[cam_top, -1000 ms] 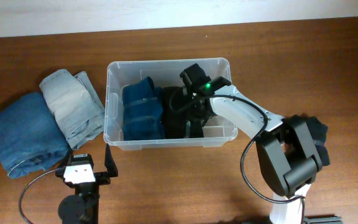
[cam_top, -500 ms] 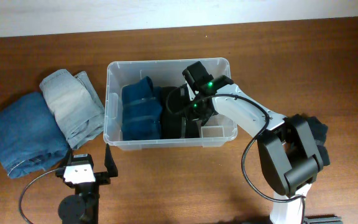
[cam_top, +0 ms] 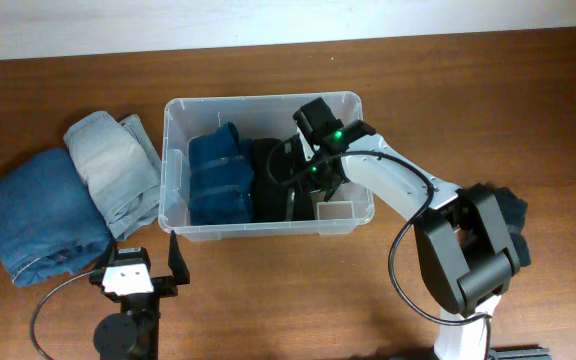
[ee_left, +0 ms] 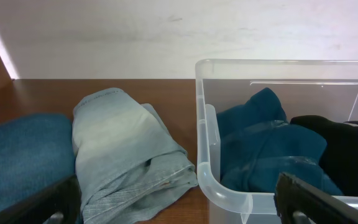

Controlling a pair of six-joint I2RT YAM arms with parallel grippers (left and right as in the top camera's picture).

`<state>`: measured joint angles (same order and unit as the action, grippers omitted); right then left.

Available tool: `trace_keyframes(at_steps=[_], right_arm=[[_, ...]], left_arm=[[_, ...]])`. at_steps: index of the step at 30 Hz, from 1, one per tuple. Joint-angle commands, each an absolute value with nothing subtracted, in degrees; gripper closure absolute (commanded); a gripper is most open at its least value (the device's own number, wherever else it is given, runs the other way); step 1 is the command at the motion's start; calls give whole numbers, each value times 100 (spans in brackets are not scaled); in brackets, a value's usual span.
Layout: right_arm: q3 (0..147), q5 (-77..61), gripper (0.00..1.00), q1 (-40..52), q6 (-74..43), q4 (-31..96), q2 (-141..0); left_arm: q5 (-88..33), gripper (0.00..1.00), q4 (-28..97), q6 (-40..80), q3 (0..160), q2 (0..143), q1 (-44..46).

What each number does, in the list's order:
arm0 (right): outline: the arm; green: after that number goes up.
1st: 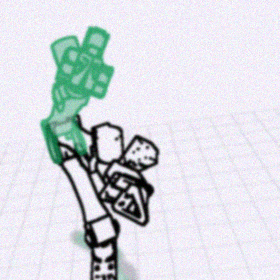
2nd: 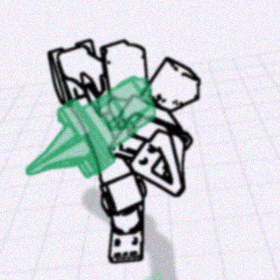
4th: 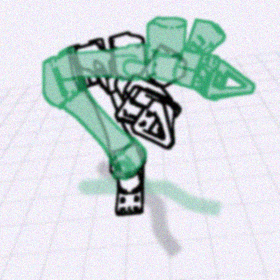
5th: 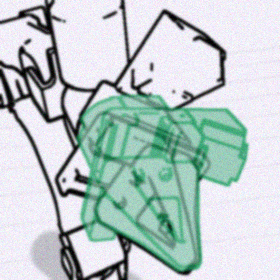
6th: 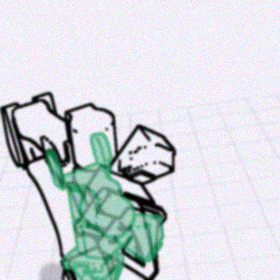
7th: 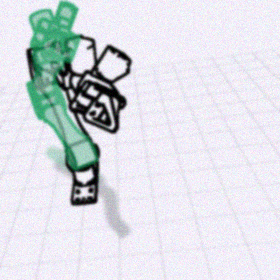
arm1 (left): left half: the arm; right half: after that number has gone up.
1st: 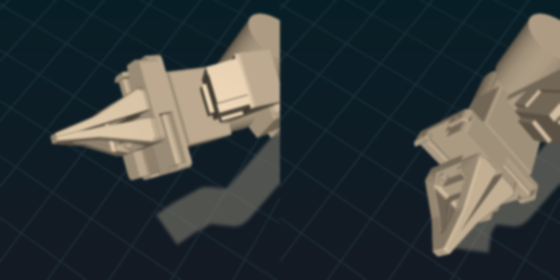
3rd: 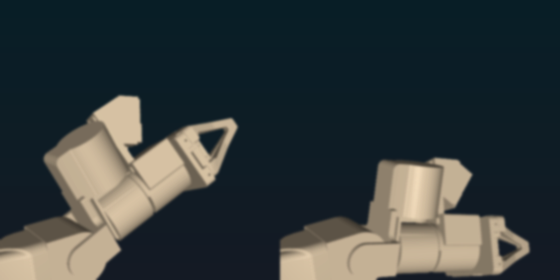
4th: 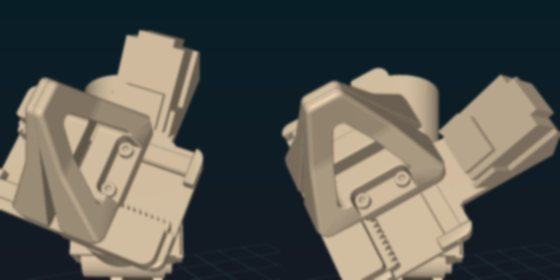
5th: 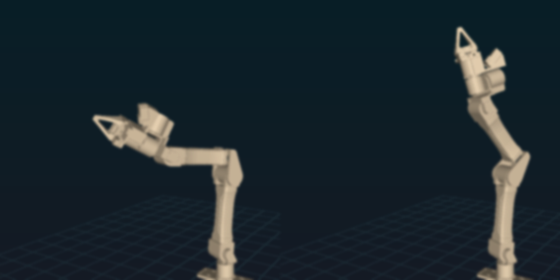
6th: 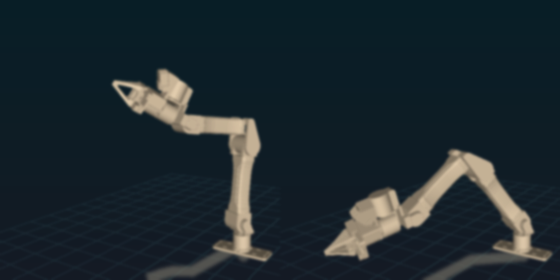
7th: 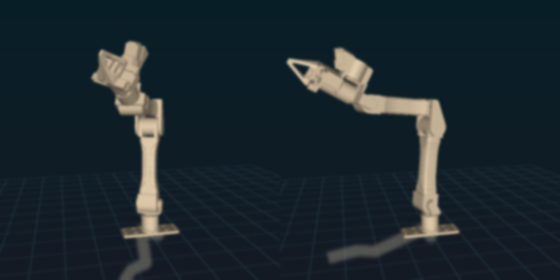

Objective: Pack container
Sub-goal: 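Open the right gripper and withdraw it to the right side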

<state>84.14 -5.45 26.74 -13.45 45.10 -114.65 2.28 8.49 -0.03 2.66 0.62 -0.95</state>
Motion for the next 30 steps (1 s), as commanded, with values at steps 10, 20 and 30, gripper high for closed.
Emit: trace_keyframes(at_steps=[10,20,30], right_arm=[[10374,-102,96,2475,-1184,6261,-10930],[10586,576,96,1017,-1441,7616,-10571],[10346,346,96,-1708,-1439,8385,-10484]], left_arm=[[167,1,836,-93,228,34,-130],[167,1,836,-93,228,34,-130],[167,1,836,-93,228,34,-130]])
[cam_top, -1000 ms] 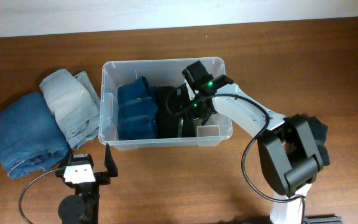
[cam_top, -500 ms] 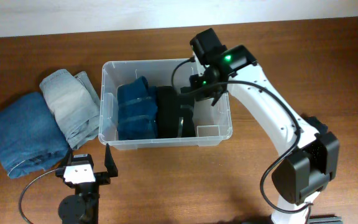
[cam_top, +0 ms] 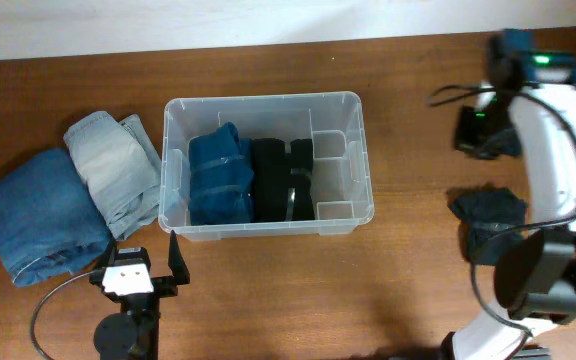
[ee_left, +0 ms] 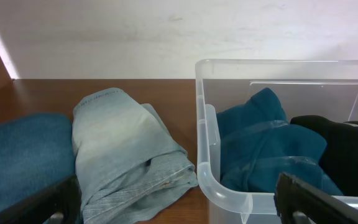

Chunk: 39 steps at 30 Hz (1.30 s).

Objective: Pack container
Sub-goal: 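Open the right gripper and withdraw it to the right side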

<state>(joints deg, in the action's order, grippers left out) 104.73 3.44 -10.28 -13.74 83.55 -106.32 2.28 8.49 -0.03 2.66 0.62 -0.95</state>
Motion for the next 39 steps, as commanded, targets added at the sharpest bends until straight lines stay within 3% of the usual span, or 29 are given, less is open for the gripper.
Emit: trace_keyframes(at_steps=[1,13,20,29,39], right_arm=[[10283,346,96,-1940,-1439,8383,-10484],[8890,152,95,-4305,-1769,7588,-10486],[7992,-180,88,-5478,-2412,6792,-10486],[6646,-1052,87,-5544,-2408,5505,-10495],[6300,-1225,92,-5002,-2272,5531,-10495]], left_arm=[[167,1,836,-93,228,34,-130],[167,1,836,-93,228,34,-130],[165,1,836,-93,228,34,-130],[167,1,836,-93,228,34,-130],[167,1,836,-91,228,34,-130]])
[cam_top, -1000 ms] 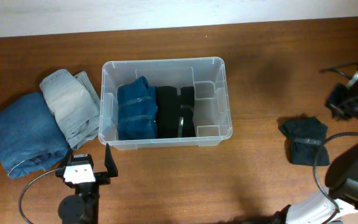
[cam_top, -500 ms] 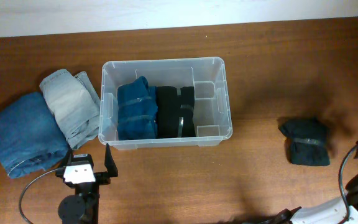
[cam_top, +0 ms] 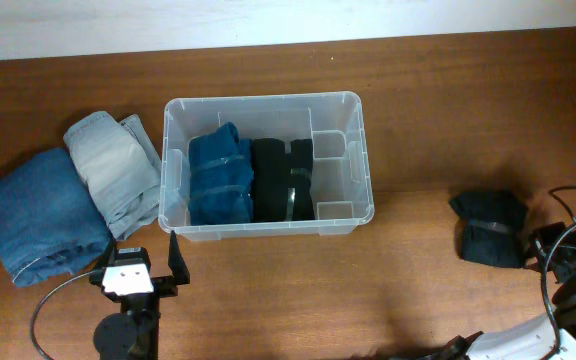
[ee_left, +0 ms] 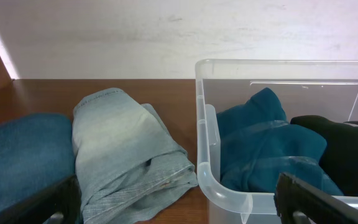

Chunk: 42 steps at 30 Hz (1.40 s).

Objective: Pack container
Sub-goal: 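Open the right gripper and withdraw it to the right side, then lower the right gripper onto the remaining black sock and grasp it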

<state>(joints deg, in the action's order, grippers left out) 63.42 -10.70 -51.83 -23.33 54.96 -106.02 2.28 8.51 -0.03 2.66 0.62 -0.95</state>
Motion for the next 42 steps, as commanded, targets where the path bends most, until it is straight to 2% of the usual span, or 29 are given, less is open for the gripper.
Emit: trace_keyframes(at_steps=[1,10,19,23,28,30,31,33,34,36,37,42], right_arm=[[6300,-1227,92,-4904,-2246,5588,-10495],[6300,-1223,96,-4239,-1798,5784,-10495],[6405,-1109,96,-4558,-1522,5942,-10422],[6646,-1573,95,-4836,-1142,6095,-10169],[6827,-2150,82,-5109,-567,6130,-9588],[6827,-2150,62,-5100,-572,6073,-9441],[6827,-2147,46,-5083,-572,6042,-9404],[6812,-2141,23,-5019,-569,5957,-9404],[6785,-2143,14,-4989,-574,5916,-9415],[6692,-2145,4,-4943,-576,5808,-9437],[6643,-2171,0,-4906,-576,5756,-9445],[6353,-2408,1,-4713,-572,5369,-9465]], left_arm=[[167,1,836,-93,228,34,-130],[167,1,836,-93,228,34,-130],[167,1,836,-91,228,34,-130],[167,1,836,-93,228,34,-130],[167,1,836,-93,228,34,-130],[167,1,836,-93,228,34,-130],[167,1,836,-93,228,34,-130],[167,1,836,-93,228,34,-130],[167,1,836,-93,228,34,-130],[167,1,836,-91,228,34,-130],[167,1,836,-91,228,34,-130],[167,1,836,-93,228,34,-128]])
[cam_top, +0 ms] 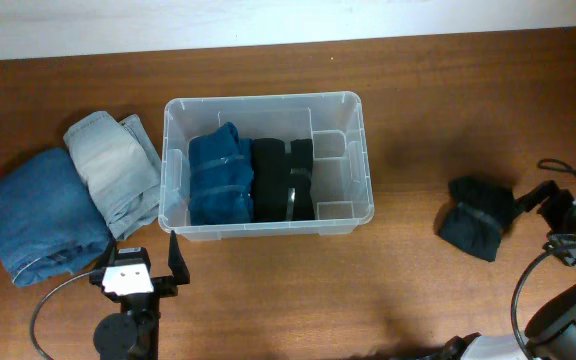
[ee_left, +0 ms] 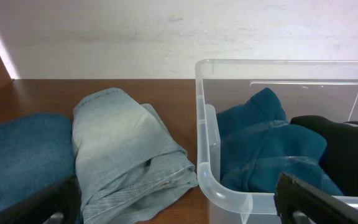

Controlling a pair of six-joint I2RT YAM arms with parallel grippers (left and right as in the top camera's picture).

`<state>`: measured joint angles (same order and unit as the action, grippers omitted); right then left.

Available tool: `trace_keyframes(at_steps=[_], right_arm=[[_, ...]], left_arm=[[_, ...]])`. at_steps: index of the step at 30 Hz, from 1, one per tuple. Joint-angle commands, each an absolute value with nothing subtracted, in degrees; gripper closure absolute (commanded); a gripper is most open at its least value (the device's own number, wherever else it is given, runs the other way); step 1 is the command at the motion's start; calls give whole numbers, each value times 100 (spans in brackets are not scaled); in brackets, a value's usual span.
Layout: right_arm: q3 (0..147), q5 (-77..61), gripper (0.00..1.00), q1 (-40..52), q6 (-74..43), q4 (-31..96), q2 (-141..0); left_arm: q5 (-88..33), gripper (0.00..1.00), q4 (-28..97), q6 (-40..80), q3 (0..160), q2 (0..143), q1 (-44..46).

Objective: Pack container
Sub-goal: 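Lower the right gripper onto the remaining black sock and grasp it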

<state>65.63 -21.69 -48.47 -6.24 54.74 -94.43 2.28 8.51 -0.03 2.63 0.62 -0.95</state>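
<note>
A clear plastic container (cam_top: 367, 170) stands mid-table, holding a folded blue garment (cam_top: 218, 178) and a black garment (cam_top: 281, 180); its small right-hand compartments look bare. Outside it on the left lie folded light grey jeans (cam_top: 111, 170) and blue jeans (cam_top: 38, 213). A dark folded garment (cam_top: 476, 228) lies on the table at the right. My right gripper (cam_top: 530, 199) touches that garment's right edge; its jaws are too small to read. My left gripper (cam_top: 138, 260) rests open at the table's front, facing the container's near left corner (ee_left: 211, 180) and the grey jeans (ee_left: 123, 149).
The wooden table (cam_top: 268, 290) runs to a pale wall at the back. My right arm's cables (cam_top: 558, 245) loop at the right edge. The left arm's base (cam_top: 128, 325) sits at the front left.
My right gripper has moved from the table's right edge, just right of the dark garment, up to the garment's right side. The garment now sits slightly further left and turned. The left arm is unmoved.
My right gripper was first inside the container at the black garment. It was then high over the back right of the table, with the black garment left in the container. Later it was low at the right edge, and now it touches the dark garment there.
</note>
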Motion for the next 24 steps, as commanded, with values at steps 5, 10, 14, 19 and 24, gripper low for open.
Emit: trace_keyframes(at_steps=[5,10,14,19,24], right_arm=[[6093,-2401,1,-4458,-574,5024,-9465],[5791,-2399,1,-4206,-576,4560,-9472],[5682,-2401,1,-4152,-578,4344,-9572],[5513,-2436,1,-4152,-578,4108,-9789],[5452,-2447,1,-4152,-578,3997,-9970]], left_arm=[[167,1,836,-91,228,34,-130],[167,1,836,-93,228,34,-130],[167,1,836,-93,228,34,-130],[167,1,836,-91,228,34,-130],[167,1,836,-91,228,34,-130]])
